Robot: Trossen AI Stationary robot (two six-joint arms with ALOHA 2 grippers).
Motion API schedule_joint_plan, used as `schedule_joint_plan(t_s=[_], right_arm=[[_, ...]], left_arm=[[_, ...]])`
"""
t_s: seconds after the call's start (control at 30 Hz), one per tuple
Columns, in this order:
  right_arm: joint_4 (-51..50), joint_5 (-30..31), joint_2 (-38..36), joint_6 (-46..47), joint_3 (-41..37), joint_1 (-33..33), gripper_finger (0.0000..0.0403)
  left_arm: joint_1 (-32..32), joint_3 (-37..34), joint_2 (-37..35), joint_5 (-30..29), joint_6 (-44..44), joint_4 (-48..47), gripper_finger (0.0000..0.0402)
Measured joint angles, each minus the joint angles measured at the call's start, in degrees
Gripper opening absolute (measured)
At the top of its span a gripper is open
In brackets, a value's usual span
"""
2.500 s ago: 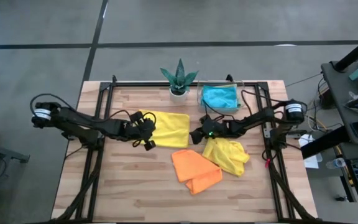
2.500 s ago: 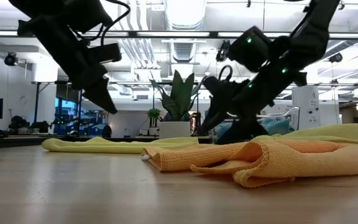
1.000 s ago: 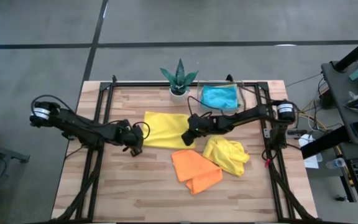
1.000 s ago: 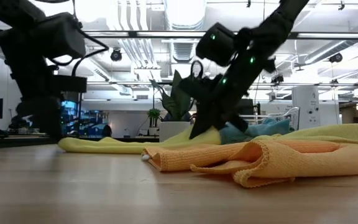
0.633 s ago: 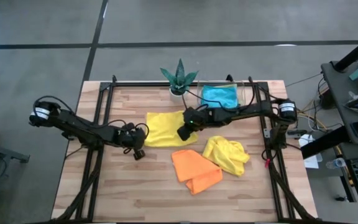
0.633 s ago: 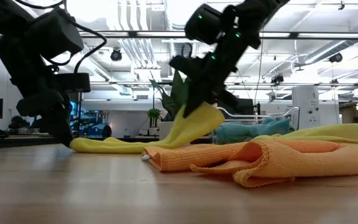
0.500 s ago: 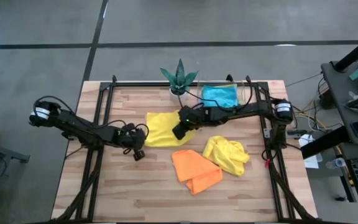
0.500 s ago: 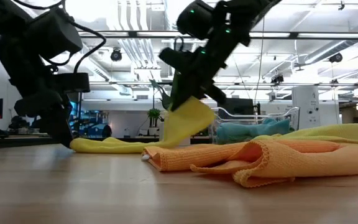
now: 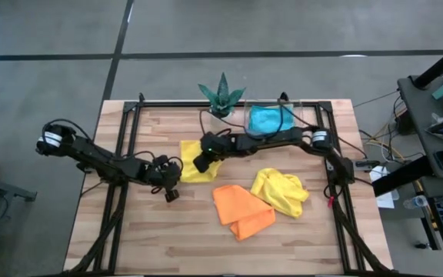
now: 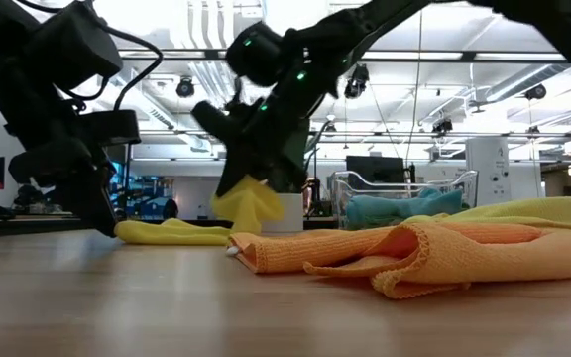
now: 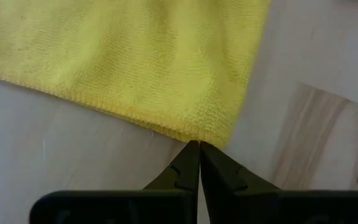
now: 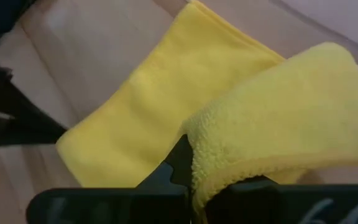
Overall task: Fold microfiber towels
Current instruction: Fold the left yellow microfiber towel
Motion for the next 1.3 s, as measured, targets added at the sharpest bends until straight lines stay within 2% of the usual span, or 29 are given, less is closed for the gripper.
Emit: schedule_joint_plan(t_s=[0.37, 0.93, 1.1, 1.3], right_arm=[[-4.1, 0.2, 8.9, -3.1, 12.0, 0.5, 0.0020], [-5.3, 0.2, 9.5, -9.5, 17.0, 1.2, 0.0191], [-7.2, 0.0, 9.4, -10.1, 18.0, 1.3, 0.0217], [-13.7, -3.3, 9.4, -10.0, 18.0, 1.4, 0.0231]], left_arm=[[-0.2, -0.1, 0.0, -0.4, -0.1, 1.5, 0.0000], [-0.3, -0.1, 0.0, -0.4, -0.1, 3.5, 0.0000], [-0.2, -0.2, 0.0, -0.4, -0.1, 4.7, 0.0000], [-0.2, -0.2, -0.1, -0.4, -0.2, 4.5, 0.0000]])
